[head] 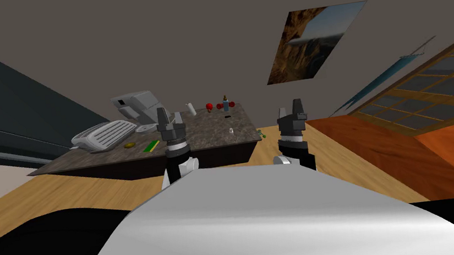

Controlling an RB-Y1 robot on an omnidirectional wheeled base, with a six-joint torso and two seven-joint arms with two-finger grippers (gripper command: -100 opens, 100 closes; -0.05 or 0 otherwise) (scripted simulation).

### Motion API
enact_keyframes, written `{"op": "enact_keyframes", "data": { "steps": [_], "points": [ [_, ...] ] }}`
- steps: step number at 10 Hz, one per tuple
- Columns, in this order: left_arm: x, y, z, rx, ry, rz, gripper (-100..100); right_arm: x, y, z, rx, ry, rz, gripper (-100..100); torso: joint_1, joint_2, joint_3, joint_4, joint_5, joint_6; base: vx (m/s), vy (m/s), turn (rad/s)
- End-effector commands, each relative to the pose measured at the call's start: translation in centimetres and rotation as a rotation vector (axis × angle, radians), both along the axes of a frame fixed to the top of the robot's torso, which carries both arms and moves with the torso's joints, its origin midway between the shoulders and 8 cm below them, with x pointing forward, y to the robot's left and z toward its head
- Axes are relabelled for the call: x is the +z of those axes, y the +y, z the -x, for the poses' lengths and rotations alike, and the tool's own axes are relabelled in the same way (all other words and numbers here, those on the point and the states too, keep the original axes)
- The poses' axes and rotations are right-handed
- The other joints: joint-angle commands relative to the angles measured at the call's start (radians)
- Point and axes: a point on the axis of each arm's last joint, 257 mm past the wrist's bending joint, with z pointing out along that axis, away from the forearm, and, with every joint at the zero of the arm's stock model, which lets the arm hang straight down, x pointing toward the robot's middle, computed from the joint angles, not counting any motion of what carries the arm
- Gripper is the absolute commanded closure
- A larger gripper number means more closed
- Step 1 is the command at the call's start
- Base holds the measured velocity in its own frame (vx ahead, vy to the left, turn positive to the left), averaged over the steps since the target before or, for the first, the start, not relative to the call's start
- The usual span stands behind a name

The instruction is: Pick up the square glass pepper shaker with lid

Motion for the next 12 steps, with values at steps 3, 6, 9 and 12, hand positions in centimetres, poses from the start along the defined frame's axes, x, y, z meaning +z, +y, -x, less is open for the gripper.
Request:
{"op": "enact_keyframes", "data": {
  "steps": [3,6,9,12],
  "points": [
    [0.0,0.0,0.0,0.0,0.0,0.0,0,-2.0,0.6,-0.9,0.011,0.066,0.102,-100,0.002,0.0,0.0,0.0,0.001,0.0,-0.004,0.04,0.064],
    [0.0,0.0,0.0,0.0,0.0,0.0,0,-4.5,0.8,-1.7,0.005,0.138,0.198,-100,0.003,0.0,0.0,0.0,0.001,0.0,-0.001,0.054,0.086],
    [0.0,0.0,0.0,0.0,0.0,0.0,0,-7.5,0.5,-2.5,-0.01,0.222,0.307,-100,0.005,0.0,0.0,0.0,0.001,0.0,0.002,0.079,0.108],
    [0.0,0.0,0.0,0.0,0.0,0.0,0,-11.0,-0.2,-3.1,-0.031,0.314,0.427,-100,0.006,0.001,0.0,0.0,0.001,0.0,-0.011,0.09,0.119]
  ]
}}
